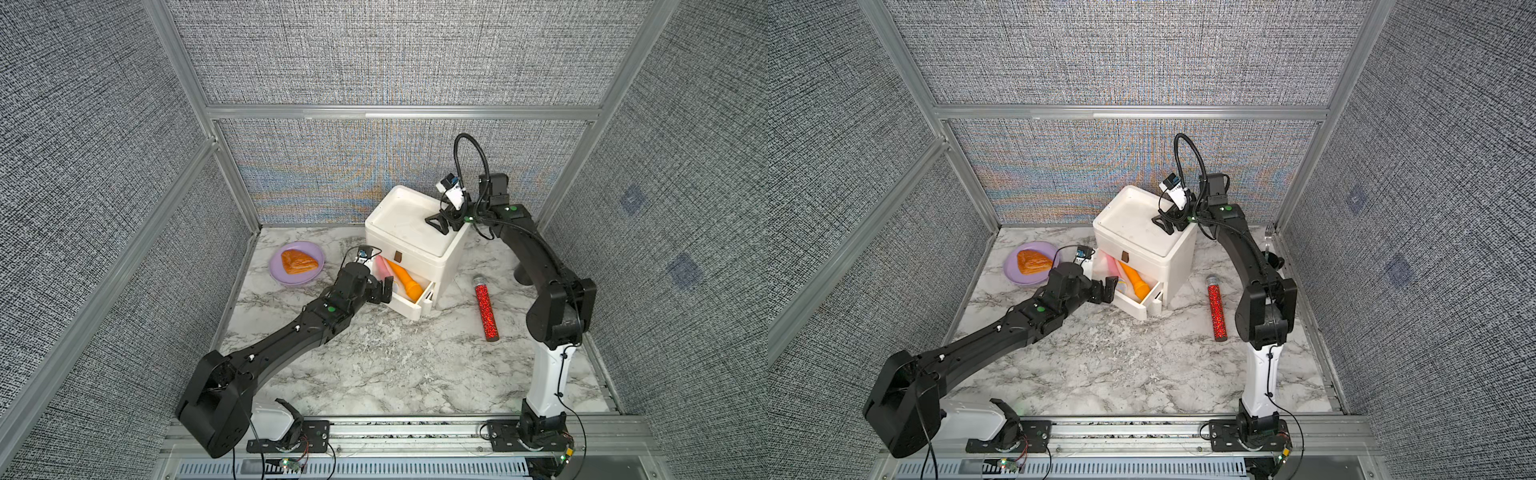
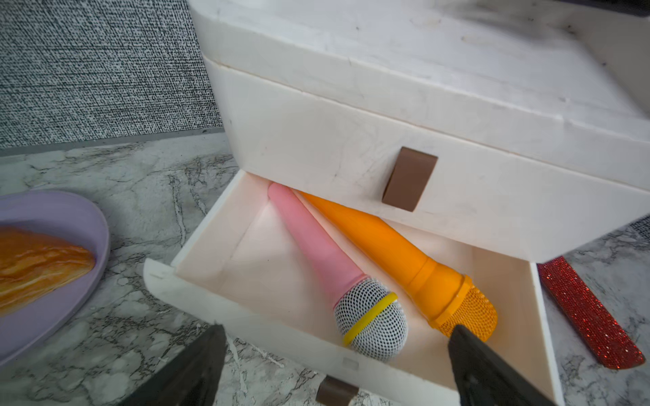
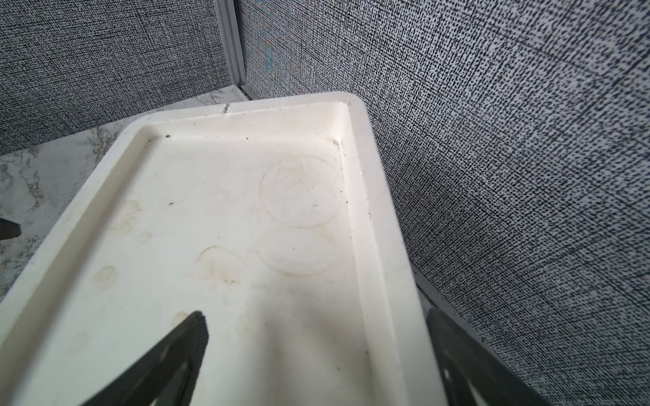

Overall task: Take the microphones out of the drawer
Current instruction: Open the drawer in the storage box.

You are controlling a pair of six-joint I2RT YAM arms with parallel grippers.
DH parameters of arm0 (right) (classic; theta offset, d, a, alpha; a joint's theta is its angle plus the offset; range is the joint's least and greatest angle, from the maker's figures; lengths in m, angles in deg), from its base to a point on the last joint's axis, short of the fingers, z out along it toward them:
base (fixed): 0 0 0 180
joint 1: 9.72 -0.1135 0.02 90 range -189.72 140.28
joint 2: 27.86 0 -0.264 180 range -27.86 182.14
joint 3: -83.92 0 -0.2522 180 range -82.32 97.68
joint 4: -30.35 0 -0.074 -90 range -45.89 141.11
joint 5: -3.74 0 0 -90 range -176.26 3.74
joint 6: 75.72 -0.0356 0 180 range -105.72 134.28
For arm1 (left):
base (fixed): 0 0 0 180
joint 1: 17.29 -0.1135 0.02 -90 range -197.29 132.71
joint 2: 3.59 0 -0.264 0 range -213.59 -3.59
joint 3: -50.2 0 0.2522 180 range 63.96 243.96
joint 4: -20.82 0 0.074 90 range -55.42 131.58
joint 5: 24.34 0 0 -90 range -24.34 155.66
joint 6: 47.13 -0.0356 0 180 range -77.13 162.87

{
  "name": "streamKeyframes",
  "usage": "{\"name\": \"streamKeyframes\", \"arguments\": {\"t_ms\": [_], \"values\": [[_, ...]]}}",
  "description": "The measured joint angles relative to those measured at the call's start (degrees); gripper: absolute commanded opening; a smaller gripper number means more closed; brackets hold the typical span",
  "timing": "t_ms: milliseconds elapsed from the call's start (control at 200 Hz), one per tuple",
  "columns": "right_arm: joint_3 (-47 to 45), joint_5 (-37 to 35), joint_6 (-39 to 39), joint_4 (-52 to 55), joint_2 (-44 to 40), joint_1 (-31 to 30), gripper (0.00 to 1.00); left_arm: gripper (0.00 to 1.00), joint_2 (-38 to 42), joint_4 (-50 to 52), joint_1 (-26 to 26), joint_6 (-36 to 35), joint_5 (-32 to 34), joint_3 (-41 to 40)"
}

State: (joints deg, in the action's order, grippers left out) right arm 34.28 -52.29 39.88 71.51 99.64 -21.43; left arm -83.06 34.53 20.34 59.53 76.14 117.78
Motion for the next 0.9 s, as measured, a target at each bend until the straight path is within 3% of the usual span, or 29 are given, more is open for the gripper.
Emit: {"name": "streamKeyframes", "arguments": {"t_ms": [485,901], "values": [[-0.1,0.0,0.0,0.0,-0.3,0.0,0.98,1.0,-6.2,27.6,-5.3,3.5,8.2,19.4],[-0.1,0.0,0.0,0.0,-0.2,0.0,0.98,1.0,-13.0,35.0,-9.5,6.6,4.3,25.2]]}}
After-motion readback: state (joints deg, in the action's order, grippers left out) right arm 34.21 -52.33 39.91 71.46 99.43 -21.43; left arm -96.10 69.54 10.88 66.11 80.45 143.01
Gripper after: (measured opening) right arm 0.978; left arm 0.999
